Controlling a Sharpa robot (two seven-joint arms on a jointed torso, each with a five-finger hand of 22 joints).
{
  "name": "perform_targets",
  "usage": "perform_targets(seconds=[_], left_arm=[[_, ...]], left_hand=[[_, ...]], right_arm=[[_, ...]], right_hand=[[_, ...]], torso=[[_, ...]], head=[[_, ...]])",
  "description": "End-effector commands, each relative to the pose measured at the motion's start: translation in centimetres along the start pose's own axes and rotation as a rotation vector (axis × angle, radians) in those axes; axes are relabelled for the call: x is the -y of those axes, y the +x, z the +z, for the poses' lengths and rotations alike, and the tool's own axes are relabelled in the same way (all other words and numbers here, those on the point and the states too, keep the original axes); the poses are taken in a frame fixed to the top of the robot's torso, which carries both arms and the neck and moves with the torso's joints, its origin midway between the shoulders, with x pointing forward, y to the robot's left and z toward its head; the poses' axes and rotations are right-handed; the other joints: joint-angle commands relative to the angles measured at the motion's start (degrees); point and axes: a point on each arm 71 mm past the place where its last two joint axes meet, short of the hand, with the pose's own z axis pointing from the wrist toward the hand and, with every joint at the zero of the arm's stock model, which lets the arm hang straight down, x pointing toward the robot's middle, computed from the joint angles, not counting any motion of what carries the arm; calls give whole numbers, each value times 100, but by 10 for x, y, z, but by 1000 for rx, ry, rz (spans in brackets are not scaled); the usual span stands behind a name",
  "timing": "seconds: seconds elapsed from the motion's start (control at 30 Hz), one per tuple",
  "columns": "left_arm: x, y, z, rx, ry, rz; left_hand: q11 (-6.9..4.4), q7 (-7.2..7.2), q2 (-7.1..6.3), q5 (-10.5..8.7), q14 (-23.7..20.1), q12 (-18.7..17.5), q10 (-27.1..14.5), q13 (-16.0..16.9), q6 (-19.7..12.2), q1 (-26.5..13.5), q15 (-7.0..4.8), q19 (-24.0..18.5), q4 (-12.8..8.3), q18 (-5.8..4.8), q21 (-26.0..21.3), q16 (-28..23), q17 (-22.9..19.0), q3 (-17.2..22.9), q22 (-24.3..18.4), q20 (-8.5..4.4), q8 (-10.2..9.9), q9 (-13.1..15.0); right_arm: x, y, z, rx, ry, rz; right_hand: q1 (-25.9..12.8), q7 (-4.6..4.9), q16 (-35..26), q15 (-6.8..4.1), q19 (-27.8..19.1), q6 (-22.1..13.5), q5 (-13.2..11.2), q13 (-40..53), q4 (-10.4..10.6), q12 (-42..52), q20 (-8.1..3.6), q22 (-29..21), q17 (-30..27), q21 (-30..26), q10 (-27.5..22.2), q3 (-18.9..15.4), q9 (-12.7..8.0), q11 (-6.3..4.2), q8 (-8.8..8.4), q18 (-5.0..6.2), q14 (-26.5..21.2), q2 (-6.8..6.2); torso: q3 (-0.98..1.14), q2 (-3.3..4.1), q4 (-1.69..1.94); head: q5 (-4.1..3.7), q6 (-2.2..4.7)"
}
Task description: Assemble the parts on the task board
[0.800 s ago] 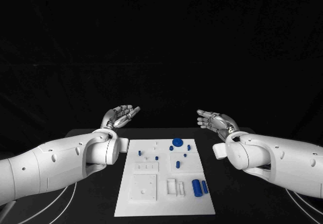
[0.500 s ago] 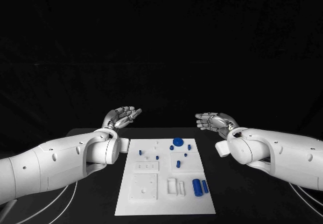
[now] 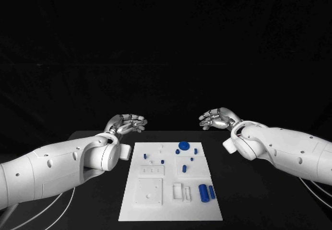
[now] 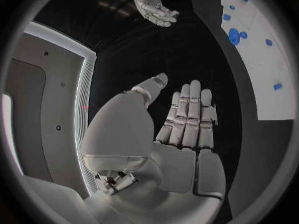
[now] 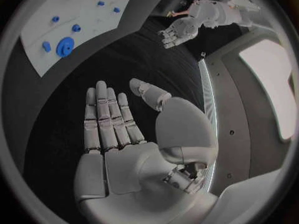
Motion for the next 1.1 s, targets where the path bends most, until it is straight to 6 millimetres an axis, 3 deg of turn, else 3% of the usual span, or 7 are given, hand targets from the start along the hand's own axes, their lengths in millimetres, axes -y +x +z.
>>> perform_targets(seconds=[0.03, 0.1, 0.23, 0.43, 0.6, 0.8, 1.1], left_arm=[[3, 10, -3, -143, 2, 5], [4, 12, -5, -176, 2, 5], [8, 14, -8, -211, 8, 7], [16, 21, -15, -262, 19, 2], [27, 22, -20, -283, 32, -4], [40, 22, -24, -302, 53, -9], [51, 27, -29, -336, 67, -17]], left_hand=[[-38, -25, 130, -9, 210, -34, 162, -63, 180, -269, -85, 204, -452, 64, 49, 10, 41, 173, -54, -104, -79, -103], [-75, -49, 178, -14, 508, -22, 270, -75, 274, -312, -229, 438, -668, 95, 197, 194, 144, 281, -16, -202, -91, -127], [-102, -56, 170, -98, 695, -52, 372, -122, 340, -583, -355, 641, -939, 80, 361, 411, 290, 382, 25, -337, -160, -182], [-145, -54, 95, -207, 754, -42, 498, -146, 362, -877, -425, 746, -1017, 41, 485, 607, 417, 418, 51, -457, -221, -217], [-165, -60, 82, -246, 729, -23, 550, -149, 384, -979, -428, 738, -1016, 10, 501, 640, 440, 437, 46, -492, -230, -222], [-163, -69, 81, -264, 714, -30, 545, -157, 402, -1004, -426, 731, -1019, -1, 503, 645, 444, 450, 42, -506, -228, -220], [-114, -98, 95, -272, 626, -124, 457, -209, 485, -1064, -385, 664, -1048, -60, 480, 595, 420, 515, 13, -538, -213, -214]], right_arm=[[-12, 4, 8, -86, -121, -319], [-19, 4, 12, -96, -149, -398], [-29, 5, 19, -113, -187, -520], [-39, 8, 26, -129, -229, -728], [-45, 15, 31, -142, -245, -852], [-50, 24, 38, -151, -257, -970], [-51, 43, 40, -163, -280, -1060]], right_hand=[[89, -14, 374, -293, 841, 185, 70, 28, -32, 22, -206, 70, 301, 375, 214, 64, 20, -146, 39, 86, 710, -24], [146, -25, 773, -418, 1463, 252, 131, 38, -70, 22, -421, 157, 563, 686, 307, 33, 26, -247, 42, 86, 1342, -68], [201, -46, 1470, -554, 2292, 338, 210, 37, -106, -34, -827, 305, 1071, 1187, 408, -73, 9, -326, -2, 86, 1904, -99], [295, -109, 2942, -645, 2948, 537, 195, 45, -132, -156, -1290, 303, 2105, 2290, 609, -177, -18, -414, -86, 86, 2020, -166], [218, -204, 3316, -666, 2950, 708, 96, 67, -110, -207, -1356, 332, 2259, 2878, 746, -142, -14, -431, -90, 86, 1945, -187], [189, -214, 3446, -668, 2896, 829, 52, 61, -107, -264, -1394, 323, 2234, 3141, 800, -77, -14, -434, -89, 86, 1924, -199], [140, -218, 3541, -662, 2866, 886, -143, 43, -84, -327, -1413, 310, 2175, 3311, 839, -8, -28, -430, -120, 86, 1907, -277]], torso=[[-17, 67, 65], [-25, 115, 102], [-33, 192, 158], [-49, 333, 257], [-59, 459, 318], [-95, 679, 432], [-115, 861, 528]], head=[[-15, 22], [-45, 51], [-89, 73], [-158, 129], [-201, 193], [-249, 296], [-291, 297]])
